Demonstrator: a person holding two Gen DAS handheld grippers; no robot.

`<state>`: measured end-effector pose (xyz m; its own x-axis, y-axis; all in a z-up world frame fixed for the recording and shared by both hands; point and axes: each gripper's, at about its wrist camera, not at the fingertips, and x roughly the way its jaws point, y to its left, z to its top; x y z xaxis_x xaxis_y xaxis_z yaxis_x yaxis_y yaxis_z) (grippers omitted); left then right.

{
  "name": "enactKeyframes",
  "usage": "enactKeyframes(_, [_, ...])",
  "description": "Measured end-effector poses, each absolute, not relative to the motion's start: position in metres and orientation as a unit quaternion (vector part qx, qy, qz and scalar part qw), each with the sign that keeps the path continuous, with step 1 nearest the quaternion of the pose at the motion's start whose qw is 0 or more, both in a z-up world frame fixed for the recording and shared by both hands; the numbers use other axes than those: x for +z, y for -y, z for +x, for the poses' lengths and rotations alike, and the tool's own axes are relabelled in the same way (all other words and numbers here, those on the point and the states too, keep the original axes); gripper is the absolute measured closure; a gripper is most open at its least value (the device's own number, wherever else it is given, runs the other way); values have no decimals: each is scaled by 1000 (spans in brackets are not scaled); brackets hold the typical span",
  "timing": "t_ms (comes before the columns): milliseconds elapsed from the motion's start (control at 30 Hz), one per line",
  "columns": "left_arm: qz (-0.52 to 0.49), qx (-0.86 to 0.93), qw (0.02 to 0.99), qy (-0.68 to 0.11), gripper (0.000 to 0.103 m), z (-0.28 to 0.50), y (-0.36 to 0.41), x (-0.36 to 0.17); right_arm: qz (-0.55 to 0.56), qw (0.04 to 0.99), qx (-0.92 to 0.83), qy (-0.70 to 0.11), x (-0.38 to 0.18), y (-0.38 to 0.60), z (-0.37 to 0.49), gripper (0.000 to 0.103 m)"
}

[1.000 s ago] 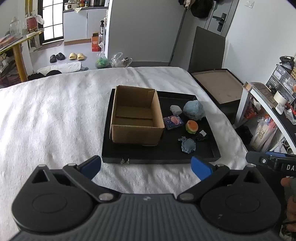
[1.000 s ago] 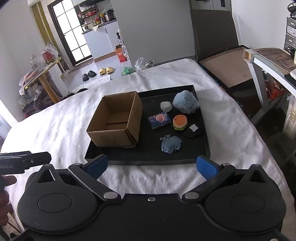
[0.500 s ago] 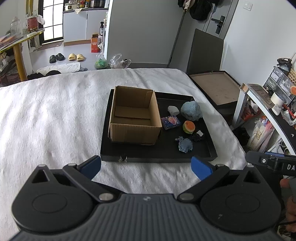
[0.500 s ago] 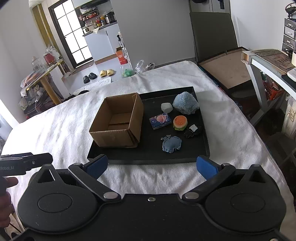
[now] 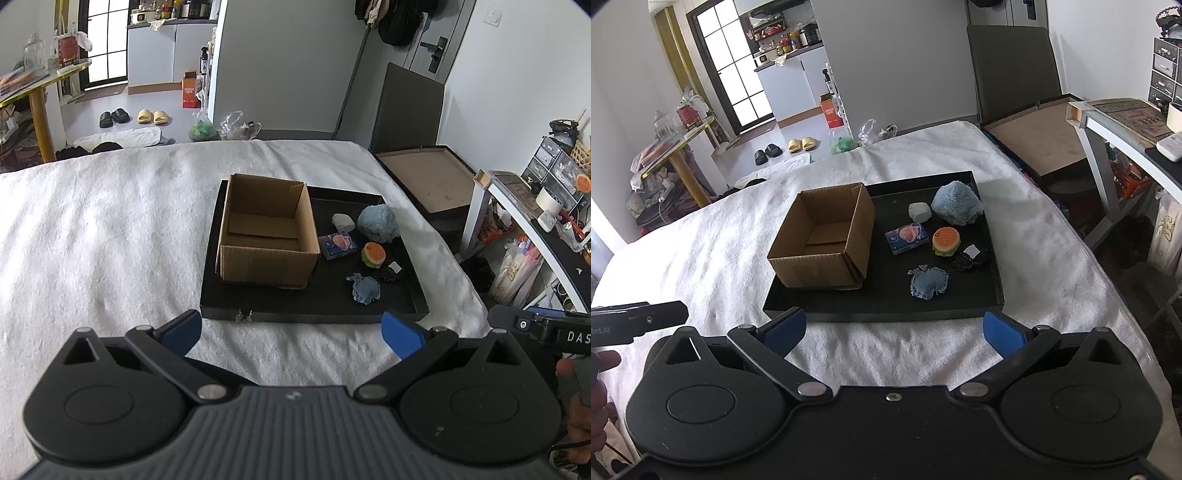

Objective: Organize soft objects

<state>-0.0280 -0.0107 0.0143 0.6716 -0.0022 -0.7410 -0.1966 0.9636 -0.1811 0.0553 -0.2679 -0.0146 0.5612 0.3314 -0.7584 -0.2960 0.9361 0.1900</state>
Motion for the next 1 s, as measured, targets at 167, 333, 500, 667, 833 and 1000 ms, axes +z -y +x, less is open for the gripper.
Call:
enactKeyframes(167, [-124,52,907,-399,0,-31,11,15,15,885,177,-429,-11,270,51,0])
enactKeyframes(333, [-126,53,908,-397,0,-34,11,15,14,886,177,-428,-10,271,50,0])
enactKeyframes(500, [-126,53,907,-399,0,-37,10,13,10,892,171,-419,-5,274,46,0])
enactKeyframes(667, [-126,53,906,-400,0,-39,9,14,11,893,167,-418,-4,275,45,0])
enactKeyframes(833, [-128,53,907,-398,0,-38,8,14,10,893,165,-419,-4,274,45,0])
enactKeyframes(1000, [-128,57,906,-399,0,-37,6,12,8,893,162,-420,-5,274,43,0])
